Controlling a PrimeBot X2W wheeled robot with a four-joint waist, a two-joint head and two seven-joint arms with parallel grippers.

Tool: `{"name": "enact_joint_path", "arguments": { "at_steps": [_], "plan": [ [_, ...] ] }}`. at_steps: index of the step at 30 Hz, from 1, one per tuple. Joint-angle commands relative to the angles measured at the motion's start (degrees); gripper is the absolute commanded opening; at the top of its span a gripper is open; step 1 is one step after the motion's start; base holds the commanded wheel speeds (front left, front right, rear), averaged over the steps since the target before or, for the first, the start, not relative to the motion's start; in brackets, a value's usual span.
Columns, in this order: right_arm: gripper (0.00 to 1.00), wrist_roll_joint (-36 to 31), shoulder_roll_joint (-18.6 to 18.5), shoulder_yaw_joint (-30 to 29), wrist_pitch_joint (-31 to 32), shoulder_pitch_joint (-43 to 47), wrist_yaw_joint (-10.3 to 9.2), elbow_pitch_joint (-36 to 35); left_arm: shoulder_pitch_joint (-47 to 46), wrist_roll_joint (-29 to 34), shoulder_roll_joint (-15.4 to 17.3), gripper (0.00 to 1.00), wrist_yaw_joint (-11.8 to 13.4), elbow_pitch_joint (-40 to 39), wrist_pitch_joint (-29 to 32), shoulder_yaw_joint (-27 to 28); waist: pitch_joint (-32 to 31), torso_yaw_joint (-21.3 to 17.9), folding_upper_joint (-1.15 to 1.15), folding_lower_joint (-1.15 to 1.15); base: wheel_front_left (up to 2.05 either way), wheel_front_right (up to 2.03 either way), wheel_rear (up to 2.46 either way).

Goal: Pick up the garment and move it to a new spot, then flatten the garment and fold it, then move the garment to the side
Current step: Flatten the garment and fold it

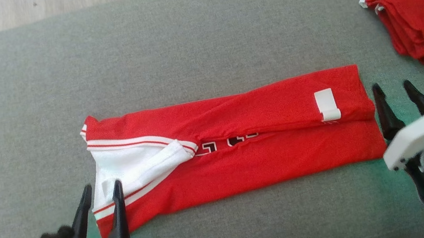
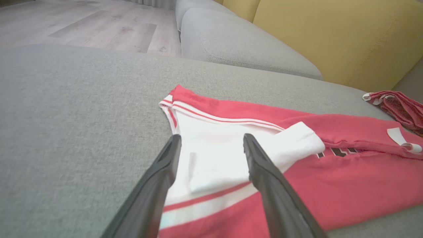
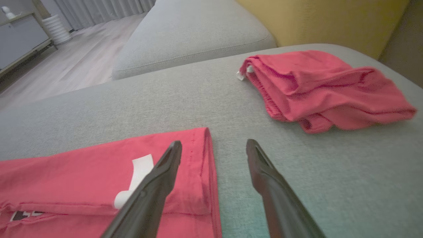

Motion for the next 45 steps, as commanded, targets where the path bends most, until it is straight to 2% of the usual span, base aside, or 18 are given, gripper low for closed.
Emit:
{"name": "enact_joint_path", "arguments": {
  "at_steps": [1, 5, 13, 17, 24, 31, 32, 33, 34, 35, 38, 45],
  "plan": [
    [1.00, -0.19, 0.44, 0.06, -1.20, 0.25, 0.21, -2.60, -0.27, -0.34, 0.46, 1.00, 0.07, -1.09, -1.24, 2.65, -0.79, 0.15, 0.00, 0.00, 0.00, 0.00, 0.00],
    [1.00, 0.09, 0.70, -2.66, -1.65, 2.90, 0.21, -3.66, 2.42, -0.10, -0.30, 1.00, 1.21, -1.58, -2.70, 3.84, -2.29, 0.90, 0.00, 0.00, 0.00, 0.00, 0.00],
    [1.00, 0.76, 0.78, -4.58, -0.42, 4.06, 0.21, -3.17, 5.32, 1.27, -1.49, 1.00, 5.46, -4.81, -3.56, 8.09, -4.65, 4.11, 0.00, 0.00, 0.00, 0.00, 0.00],
    [1.00, -0.45, 0.79, -5.30, 0.99, 2.72, 0.21, 0.49, 6.28, 2.34, -2.20, 1.00, 7.33, -6.58, -3.65, 9.35, -5.00, 6.60, 0.00, 0.00, 0.00, 0.00, 0.00],
    [1.00, -3.94, 0.79, -8.12, 0.57, 0.74, 0.21, 8.12, 7.08, 2.47, -2.33, 1.00, 8.50, -9.38, -3.65, 10.25, -4.63, 9.91, 0.00, 0.00, 0.00, 0.00, 0.00],
    [1.00, -4.24, 0.79, -9.06, -0.32, -0.37, 0.21, 15.29, 7.83, 2.40, -1.99, 1.00, 9.24, -10.64, -3.40, 10.37, -4.63, 10.89, 0.00, 0.00, 0.00, 0.00, 0.00],
    [0.96, -4.26, 0.79, -8.94, -0.43, -0.65, 0.21, 16.10, 7.89, 2.39, -2.00, 1.00, 9.31, -10.80, -3.37, 10.33, -4.65, 10.81, 0.00, 0.00, 0.00, 0.00, 0.00],
    [0.96, -4.26, 0.79, -8.94, -0.43, -0.65, 0.21, 16.10, 7.89, 2.39, -2.00, 1.00, 9.31, -10.80, -3.37, 10.33, -4.65, 10.81, 0.00, 0.00, 0.00, 0.00, 0.00],
    [0.75, -4.23, 0.79, -8.65, -0.45, -1.02, 0.21, 16.92, 7.91, 2.39, -2.01, 1.00, 9.36, -10.97, -3.34, 10.26, -4.67, 10.62, 0.00, 0.00, 0.00, 0.00, 0.00],
    [0.49, -4.18, 0.79, -8.29, -0.59, -1.43, 0.21, 17.64, 7.91, 2.42, -2.01, 1.00, 9.41, -11.11, -3.31, 10.19, -4.70, 10.36, 0.00, 0.00, 0.00, 0.00, 0.00],
    [0.00, -3.97, 0.79, -6.93, -1.41, -3.38, 0.21, 19.60, 7.77, 2.50, -2.12, 1.00, 9.45, -11.65, -3.21, 9.77, -4.91, 8.90, 0.00, 0.00, 0.00, 0.00, 0.00],
    [0.00, -2.56, 0.51, -8.44, -1.37, -6.48, 0.21, 17.68, 7.88, 2.60, -2.37, 1.00, 9.51, -12.07, -3.16, 9.16, -5.53, 4.76, 0.00, 0.00, 0.00, 0.00, 0.00]
  ]
}}
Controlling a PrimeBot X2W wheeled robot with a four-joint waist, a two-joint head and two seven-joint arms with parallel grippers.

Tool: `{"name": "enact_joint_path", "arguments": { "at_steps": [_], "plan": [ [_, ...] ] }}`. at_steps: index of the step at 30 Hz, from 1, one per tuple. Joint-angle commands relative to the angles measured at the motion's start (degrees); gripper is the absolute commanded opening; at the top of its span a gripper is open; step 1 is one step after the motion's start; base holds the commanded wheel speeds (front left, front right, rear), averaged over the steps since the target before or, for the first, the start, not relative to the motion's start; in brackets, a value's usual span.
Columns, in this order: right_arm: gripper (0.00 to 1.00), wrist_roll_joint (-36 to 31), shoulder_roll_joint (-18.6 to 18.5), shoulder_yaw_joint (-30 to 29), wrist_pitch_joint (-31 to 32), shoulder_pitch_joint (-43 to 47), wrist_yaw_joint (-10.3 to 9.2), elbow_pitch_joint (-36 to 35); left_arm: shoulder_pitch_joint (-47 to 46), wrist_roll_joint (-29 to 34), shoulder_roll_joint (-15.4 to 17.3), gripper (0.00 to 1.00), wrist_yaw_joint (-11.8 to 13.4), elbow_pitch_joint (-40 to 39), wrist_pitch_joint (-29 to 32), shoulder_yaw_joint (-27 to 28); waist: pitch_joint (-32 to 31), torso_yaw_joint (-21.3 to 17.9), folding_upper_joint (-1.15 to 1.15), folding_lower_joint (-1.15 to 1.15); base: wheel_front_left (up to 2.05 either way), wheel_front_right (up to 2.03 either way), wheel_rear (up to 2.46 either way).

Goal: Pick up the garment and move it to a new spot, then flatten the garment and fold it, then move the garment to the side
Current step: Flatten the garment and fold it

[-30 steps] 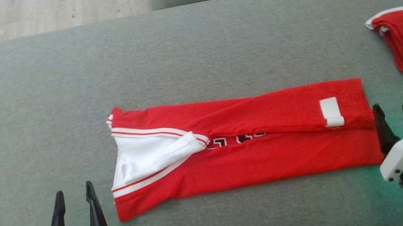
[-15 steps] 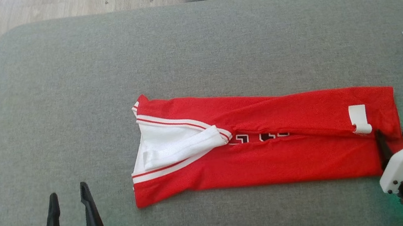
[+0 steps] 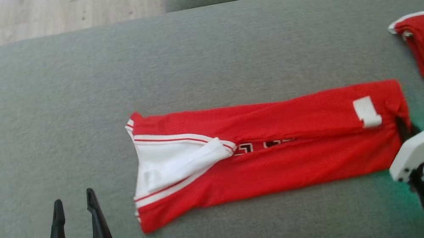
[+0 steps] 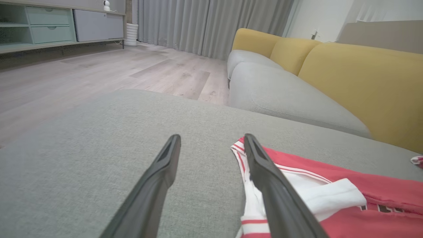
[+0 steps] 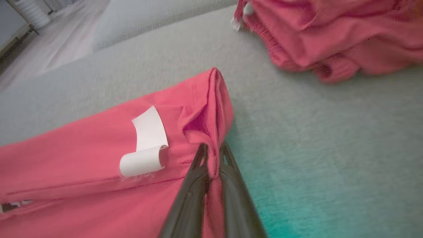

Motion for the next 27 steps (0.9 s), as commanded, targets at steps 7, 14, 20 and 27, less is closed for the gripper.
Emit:
{"name": "enact_joint_path", "arguments": {
  "at_steps": [7, 14, 20, 27],
  "plan": [
    [0.00, 1.75, -4.84, -1.56, 4.46, -0.71, 0.20, -11.76, -1.71, 0.69, 0.10, 1.00, 0.06, -1.68, -0.19, 0.67, -0.17, -4.35, 0.00, 0.00, 0.00, 0.00, 0.00],
    [0.00, 7.41, -3.22, -1.77, 10.55, 2.27, 0.20, -22.68, -2.43, 0.95, -0.12, 1.00, -0.22, -1.08, -0.17, -0.30, -0.28, -5.11, 0.00, 0.00, 0.00, 0.00, 0.00],
    [0.00, 14.37, -0.83, 8.21, 14.97, 3.99, 0.20, -31.49, -2.98, 0.99, -0.18, 1.00, -0.78, -0.25, 0.15, -1.28, -1.12, -3.28, 0.00, 0.00, 0.00, 0.00, 0.00],
    [0.00, 21.26, -0.46, 22.23, 14.17, 3.41, 0.20, -32.01, -3.46, 0.88, -0.09, 1.00, -0.94, 0.38, 0.35, -1.63, -1.46, 0.50, 0.00, 0.00, 0.00, 0.00, 0.00]
  ]
}}
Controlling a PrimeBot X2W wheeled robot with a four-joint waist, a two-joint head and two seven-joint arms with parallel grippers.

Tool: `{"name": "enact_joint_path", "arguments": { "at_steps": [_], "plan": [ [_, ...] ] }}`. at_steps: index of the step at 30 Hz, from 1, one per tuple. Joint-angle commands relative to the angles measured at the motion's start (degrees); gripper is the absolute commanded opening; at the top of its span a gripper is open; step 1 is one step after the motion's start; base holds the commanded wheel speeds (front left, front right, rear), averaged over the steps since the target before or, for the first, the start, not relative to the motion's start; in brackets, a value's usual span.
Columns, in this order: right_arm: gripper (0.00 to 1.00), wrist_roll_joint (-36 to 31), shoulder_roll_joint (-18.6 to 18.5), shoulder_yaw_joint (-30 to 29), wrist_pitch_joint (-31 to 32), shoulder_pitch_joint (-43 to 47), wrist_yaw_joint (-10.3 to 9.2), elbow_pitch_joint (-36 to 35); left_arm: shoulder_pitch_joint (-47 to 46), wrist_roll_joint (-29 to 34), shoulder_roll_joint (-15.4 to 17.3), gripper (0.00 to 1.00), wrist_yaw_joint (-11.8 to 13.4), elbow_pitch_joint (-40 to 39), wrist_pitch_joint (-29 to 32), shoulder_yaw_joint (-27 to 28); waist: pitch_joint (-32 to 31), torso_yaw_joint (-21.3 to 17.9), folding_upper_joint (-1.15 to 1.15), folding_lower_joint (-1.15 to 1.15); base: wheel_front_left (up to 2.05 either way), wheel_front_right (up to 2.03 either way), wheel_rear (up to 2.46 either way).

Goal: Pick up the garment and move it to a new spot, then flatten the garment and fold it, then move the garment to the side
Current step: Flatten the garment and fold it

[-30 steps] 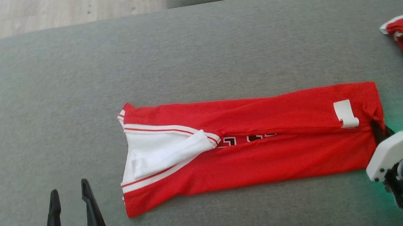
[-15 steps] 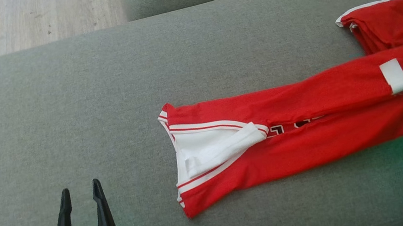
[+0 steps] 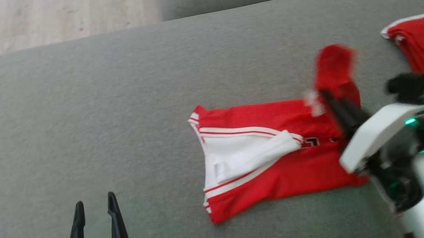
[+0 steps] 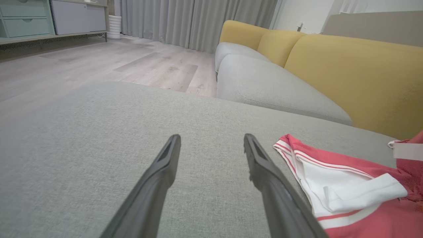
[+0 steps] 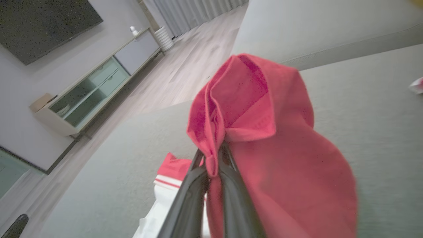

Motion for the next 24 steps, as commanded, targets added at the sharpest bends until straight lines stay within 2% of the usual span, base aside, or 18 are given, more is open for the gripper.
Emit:
{"name": "enact_joint_path", "arguments": {
  "at_steps": [1, 4, 11, 22, 23, 24],
  "plan": [
    [0.00, 1.54, -0.01, 4.30, -1.38, -1.97, 0.21, -0.73, -3.24, 0.37, 0.33, 1.00, -0.17, -1.39, -0.16, 1.77, 0.03, 1.88, 0.00, 0.00, 0.00, 0.00, 0.00],
    [0.00, 3.94, 0.00, 9.18, -3.07, -3.03, 0.21, 2.13, -3.52, 0.35, 0.18, 1.00, -0.28, -1.24, -0.20, 1.55, 0.36, 3.76, 0.00, 0.00, 0.00, 0.00, 0.00],
    [0.00, 6.24, 0.01, 14.99, -6.27, -5.88, 0.21, 8.85, -3.95, 0.23, -0.14, 1.00, -0.54, -0.73, -0.41, 1.43, 1.00, 6.62, 0.00, 0.00, 0.00, 0.00, 0.00],
    [0.00, 10.42, 0.01, 22.76, -10.24, -10.49, 0.21, 17.65, -4.18, 0.26, -0.70, 1.00, -0.69, -0.13, -0.78, 1.49, 1.05, 7.57, 0.00, 0.00, 0.00, 0.00, 0.00],
    [0.03, 10.63, 0.01, 23.36, -10.63, -10.80, 0.21, 18.26, -4.21, 0.26, -0.70, 1.00, -0.72, -0.10, -0.81, 1.53, 1.10, 7.43, 0.00, 0.00, 0.00, 0.00, 0.00],
    [0.38, 10.86, 0.01, 23.92, -11.19, -11.15, 0.21, 18.77, -4.26, 0.28, -0.71, 1.00, -0.75, -0.06, -0.83, 1.54, 1.15, 7.27, 0.00, 0.00, 0.00, 0.00, 0.00]
  ]
}}
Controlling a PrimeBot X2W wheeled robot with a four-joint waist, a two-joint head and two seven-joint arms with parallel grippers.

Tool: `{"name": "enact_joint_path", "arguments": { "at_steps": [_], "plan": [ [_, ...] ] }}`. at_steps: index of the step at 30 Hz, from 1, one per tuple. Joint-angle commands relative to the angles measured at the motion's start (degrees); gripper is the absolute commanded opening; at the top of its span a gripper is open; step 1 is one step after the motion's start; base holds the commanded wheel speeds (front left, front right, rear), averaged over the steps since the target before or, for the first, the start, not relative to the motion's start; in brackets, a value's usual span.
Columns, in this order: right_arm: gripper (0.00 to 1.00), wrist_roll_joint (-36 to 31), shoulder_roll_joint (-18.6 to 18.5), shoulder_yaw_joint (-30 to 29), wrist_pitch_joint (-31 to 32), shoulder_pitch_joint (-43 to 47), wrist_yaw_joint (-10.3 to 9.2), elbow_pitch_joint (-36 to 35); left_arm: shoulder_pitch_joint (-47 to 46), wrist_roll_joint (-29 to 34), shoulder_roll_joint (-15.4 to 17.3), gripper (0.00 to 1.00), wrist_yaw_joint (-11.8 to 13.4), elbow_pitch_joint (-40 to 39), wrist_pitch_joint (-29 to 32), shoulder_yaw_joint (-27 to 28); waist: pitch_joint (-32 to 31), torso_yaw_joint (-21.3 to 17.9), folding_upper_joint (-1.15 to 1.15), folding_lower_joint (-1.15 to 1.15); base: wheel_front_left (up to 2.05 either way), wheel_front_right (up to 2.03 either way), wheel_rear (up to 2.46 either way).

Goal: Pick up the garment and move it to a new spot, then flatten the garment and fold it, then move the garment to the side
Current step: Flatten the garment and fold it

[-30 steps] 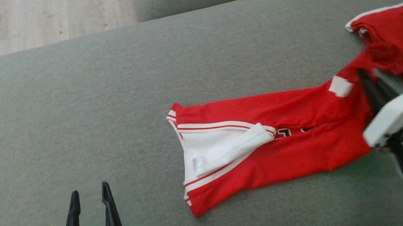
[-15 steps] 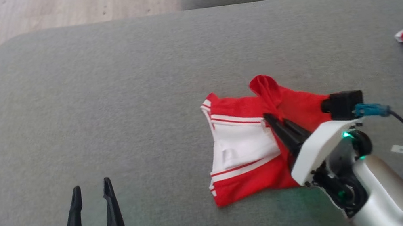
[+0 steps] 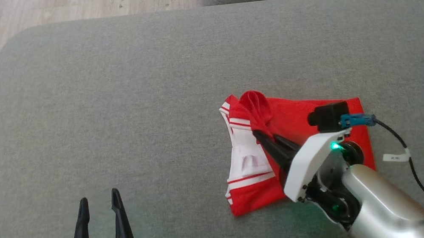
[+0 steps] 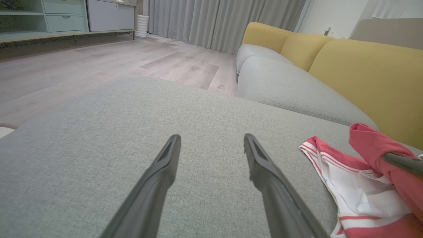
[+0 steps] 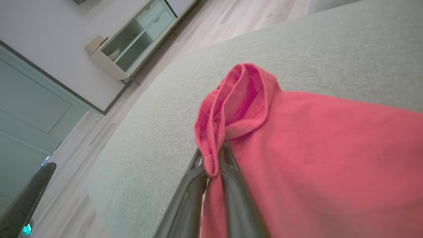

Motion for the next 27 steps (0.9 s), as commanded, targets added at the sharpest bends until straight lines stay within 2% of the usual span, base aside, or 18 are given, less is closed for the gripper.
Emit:
{"name": "enact_joint_path", "arguments": {
  "at_steps": [1, 2, 7, 11, 17, 22, 27],
  "plan": [
    [0.88, 0.60, 0.19, 1.60, -1.07, -3.01, 0.21, -1.90, -3.07, 0.28, 0.42, 1.00, -0.24, -1.42, -0.76, 1.77, 0.09, -0.23, 0.00, 0.00, 0.00, 0.00, 0.00],
    [1.00, 1.00, 0.19, 2.64, -1.56, -3.32, 0.21, -1.80, -3.15, 0.30, 0.39, 1.00, -0.30, -1.34, -0.78, 1.73, 0.14, -0.39, 0.00, 0.00, 0.00, 0.00, 0.00],
    [1.00, 3.83, 0.19, 6.59, -3.95, -4.35, 0.21, -2.25, -3.75, 0.40, 0.20, 1.00, -0.49, -0.91, -0.84, 1.50, 0.20, -1.21, 0.00, 0.00, 0.00, 0.00, 0.00],
    [1.00, 1.81, 0.19, 5.49, -7.10, -5.19, 0.21, -2.00, -3.96, 0.46, 0.16, 1.00, -0.52, -0.68, -0.89, 1.44, 0.19, -1.87, 0.00, 0.00, 0.00, 0.00, 0.00],
    [1.00, -9.88, 0.19, -3.79, -12.50, -5.03, 0.21, -1.65, -4.00, 0.74, -0.01, 1.00, -0.82, -0.47, -0.95, 0.87, 0.13, -2.59, 0.00, 0.00, 0.00, 0.00, 0.00],
    [1.00, -18.88, 0.19, -13.11, -14.63, -1.76, 0.21, -5.21, -4.99, 1.32, -0.32, 1.00, -1.47, -0.19, -0.87, -0.50, -0.12, -3.36, 0.00, 0.00, 0.00, 0.00, 0.00],
    [1.00, -24.05, 0.19, -18.69, -15.67, 2.31, 0.21, -8.86, -6.12, 1.69, -0.78, 1.00, -1.91, 0.18, -0.48, -1.67, -0.87, -4.34, 0.00, 0.00, 0.00, 0.00, 0.00]
  ]
}}
